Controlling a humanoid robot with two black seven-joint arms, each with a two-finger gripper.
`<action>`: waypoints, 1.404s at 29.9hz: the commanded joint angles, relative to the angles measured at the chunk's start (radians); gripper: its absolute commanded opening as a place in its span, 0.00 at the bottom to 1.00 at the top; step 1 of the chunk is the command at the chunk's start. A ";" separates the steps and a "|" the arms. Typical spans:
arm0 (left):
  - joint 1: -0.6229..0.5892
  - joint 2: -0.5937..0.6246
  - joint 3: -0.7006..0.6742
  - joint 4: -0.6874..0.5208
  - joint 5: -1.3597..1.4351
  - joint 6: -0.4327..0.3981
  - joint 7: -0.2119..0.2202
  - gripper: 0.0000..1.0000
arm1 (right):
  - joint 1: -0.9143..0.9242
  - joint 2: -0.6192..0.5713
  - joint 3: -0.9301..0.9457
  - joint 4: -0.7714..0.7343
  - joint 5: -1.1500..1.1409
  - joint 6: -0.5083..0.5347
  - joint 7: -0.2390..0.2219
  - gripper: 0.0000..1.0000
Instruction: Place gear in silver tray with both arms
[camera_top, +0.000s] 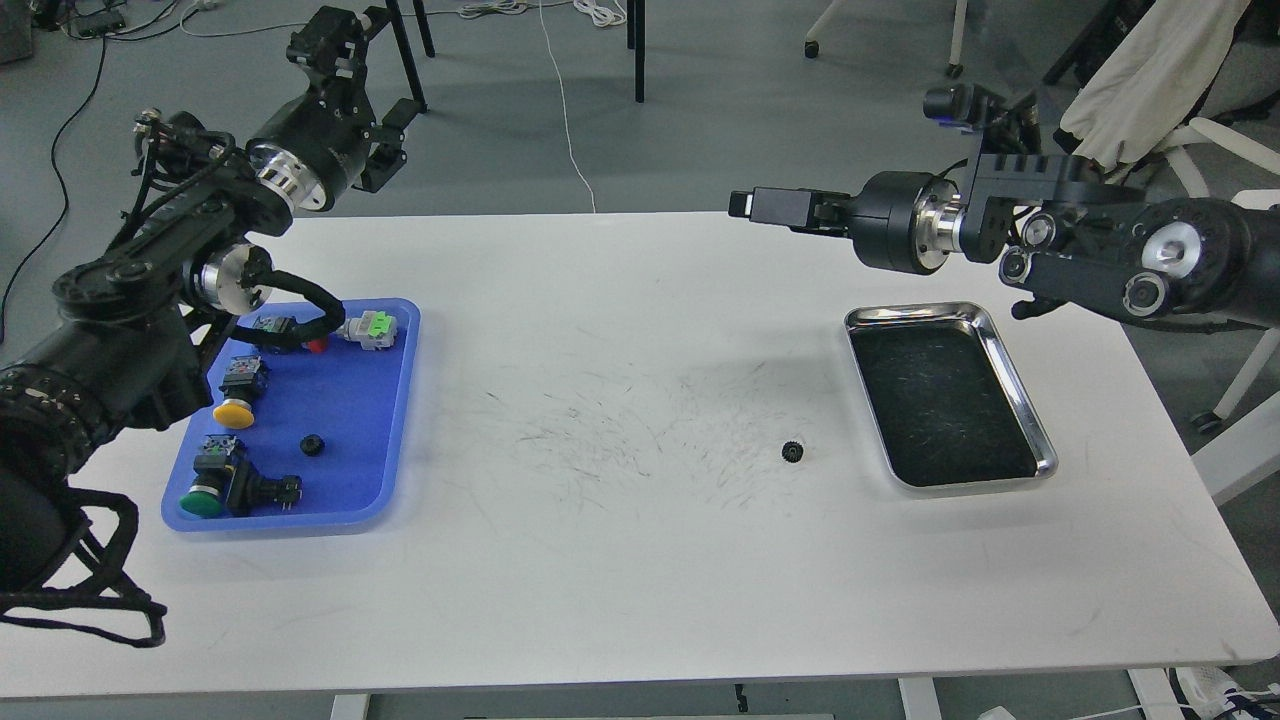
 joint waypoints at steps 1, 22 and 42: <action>-0.014 -0.017 0.001 0.034 -0.006 -0.010 0.055 0.98 | 0.009 0.015 -0.029 0.003 -0.099 0.003 0.008 0.98; 0.050 -0.056 -0.013 0.067 -0.038 -0.007 0.130 0.97 | 0.035 0.138 -0.313 0.000 -0.505 0.000 0.061 0.97; 0.041 -0.048 -0.021 0.072 -0.056 0.002 0.119 0.97 | -0.003 0.285 -0.440 -0.063 -0.552 -0.006 0.061 0.91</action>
